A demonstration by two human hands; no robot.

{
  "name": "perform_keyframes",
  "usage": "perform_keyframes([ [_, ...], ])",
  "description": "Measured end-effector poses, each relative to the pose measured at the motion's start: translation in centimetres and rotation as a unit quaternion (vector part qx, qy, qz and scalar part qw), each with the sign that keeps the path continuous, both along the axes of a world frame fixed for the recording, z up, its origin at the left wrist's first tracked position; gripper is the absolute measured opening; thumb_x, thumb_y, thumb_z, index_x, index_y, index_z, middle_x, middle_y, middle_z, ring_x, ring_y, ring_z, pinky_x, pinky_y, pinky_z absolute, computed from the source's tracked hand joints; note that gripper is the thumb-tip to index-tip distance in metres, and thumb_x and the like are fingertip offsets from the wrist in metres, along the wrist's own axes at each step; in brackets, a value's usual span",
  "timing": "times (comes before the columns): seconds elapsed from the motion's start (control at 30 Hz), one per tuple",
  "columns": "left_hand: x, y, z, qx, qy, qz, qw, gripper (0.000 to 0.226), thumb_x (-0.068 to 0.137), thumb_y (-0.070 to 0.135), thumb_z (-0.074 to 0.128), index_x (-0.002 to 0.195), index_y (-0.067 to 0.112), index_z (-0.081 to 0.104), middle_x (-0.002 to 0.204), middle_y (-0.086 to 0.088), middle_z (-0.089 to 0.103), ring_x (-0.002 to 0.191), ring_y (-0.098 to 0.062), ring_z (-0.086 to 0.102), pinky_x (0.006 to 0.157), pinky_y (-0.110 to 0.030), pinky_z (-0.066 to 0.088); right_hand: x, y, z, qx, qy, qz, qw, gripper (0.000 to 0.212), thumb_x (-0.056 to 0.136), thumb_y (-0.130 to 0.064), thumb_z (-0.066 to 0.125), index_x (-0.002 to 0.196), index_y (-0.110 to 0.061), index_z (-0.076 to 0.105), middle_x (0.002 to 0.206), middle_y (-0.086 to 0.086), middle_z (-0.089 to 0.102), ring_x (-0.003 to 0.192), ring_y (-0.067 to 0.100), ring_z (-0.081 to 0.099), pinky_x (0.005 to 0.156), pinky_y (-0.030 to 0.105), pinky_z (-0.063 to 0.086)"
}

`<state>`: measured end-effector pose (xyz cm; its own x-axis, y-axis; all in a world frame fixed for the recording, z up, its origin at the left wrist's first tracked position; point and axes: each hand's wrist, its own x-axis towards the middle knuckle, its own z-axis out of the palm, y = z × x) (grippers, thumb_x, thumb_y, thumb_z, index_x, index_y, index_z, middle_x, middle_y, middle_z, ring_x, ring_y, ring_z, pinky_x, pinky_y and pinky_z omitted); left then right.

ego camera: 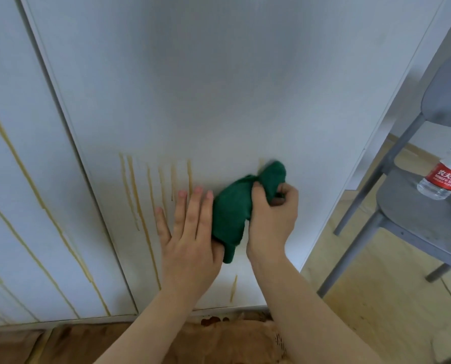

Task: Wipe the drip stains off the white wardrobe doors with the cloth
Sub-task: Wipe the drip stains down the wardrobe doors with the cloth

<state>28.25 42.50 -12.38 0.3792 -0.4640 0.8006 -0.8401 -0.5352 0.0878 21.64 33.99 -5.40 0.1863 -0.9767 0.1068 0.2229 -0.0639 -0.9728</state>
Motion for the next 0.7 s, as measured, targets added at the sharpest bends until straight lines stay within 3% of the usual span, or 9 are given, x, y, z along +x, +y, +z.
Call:
perform_keyframes([
  [0.1,0.1,0.2,-0.5,0.035,0.002,-0.004,0.999,0.082,0.071,0.022,0.037,0.148,0.011,0.012,0.153,-0.008,0.017,0.145,-0.022,-0.003,0.113,-0.058,0.006,-0.7,0.6,-2.6,0.056,0.043,-0.011,0.997,0.018,0.087,-0.021,0.062,0.086,-0.03,0.047,0.085,-0.005,0.057,0.076,0.008,0.057,0.077,0.036,0.054],
  [0.2,-0.1,0.5,-1.1,0.039,-0.005,-0.011,0.999,0.078,0.076,0.025,0.039,0.149,0.011,0.014,0.153,-0.006,0.018,0.146,-0.021,-0.001,0.112,-0.058,0.008,-1.0,0.5,-2.5,0.083,0.041,-0.004,0.996,0.019,0.088,-0.017,0.06,0.086,-0.029,0.046,0.088,-0.003,0.056,0.078,0.01,0.056,0.074,0.03,0.053],
  [0.37,0.2,0.3,0.6,-0.018,-0.029,-0.008,0.999,0.078,0.081,0.031,0.046,0.149,0.013,0.014,0.151,-0.007,0.023,0.146,-0.019,0.002,0.114,-0.054,0.007,0.5,-0.8,4.0,-0.121,-0.01,-0.04,0.992,0.02,0.085,-0.027,0.065,0.087,-0.035,0.046,0.098,0.002,0.057,0.087,0.015,0.058,0.079,0.03,0.05],
  [0.47,0.4,0.2,1.2,-0.028,-0.008,-0.008,1.0,0.081,0.074,0.026,0.044,0.147,0.011,0.014,0.15,-0.008,0.021,0.145,-0.018,-0.003,0.115,-0.051,0.002,0.5,-0.9,2.4,-0.22,0.049,-0.046,0.973,0.023,0.085,-0.019,0.065,0.092,-0.032,0.048,0.099,-0.003,0.048,0.085,0.001,0.05,0.074,0.01,0.042],
  [0.57,0.5,0.6,0.1,0.022,-0.007,-0.006,1.0,0.092,0.065,0.02,0.039,0.15,0.014,0.004,0.156,-0.005,0.011,0.145,-0.022,-0.005,0.115,-0.053,-0.001,-1.0,-0.4,-2.8,-0.187,0.136,-0.001,0.973,0.03,0.084,-0.01,0.064,0.095,-0.033,0.047,0.098,-0.01,0.038,0.084,-0.011,0.044,0.07,-0.001,0.034],
  [0.63,0.4,1.0,-1.2,0.056,-0.008,-0.006,0.998,0.094,0.063,0.02,0.037,0.15,0.014,0.001,0.157,-0.004,0.004,0.145,-0.024,-0.003,0.114,-0.055,0.002,-1.5,-0.6,-4.0,-0.158,0.173,0.008,0.972,0.029,0.085,-0.009,0.062,0.094,-0.032,0.047,0.099,-0.008,0.038,0.083,-0.008,0.045,0.068,0.002,0.035],
  [0.7,0.2,1.3,-1.5,0.062,-0.003,-0.006,0.998,0.092,0.066,0.025,0.037,0.15,0.014,0.002,0.157,-0.005,0.009,0.145,-0.024,-0.003,0.114,-0.054,0.003,-1.2,-0.7,-1.9,-0.187,0.163,-0.004,0.969,0.023,0.085,-0.009,0.062,0.096,-0.027,0.052,0.101,-0.005,0.039,0.081,-0.006,0.044,0.069,0.005,0.035],
])
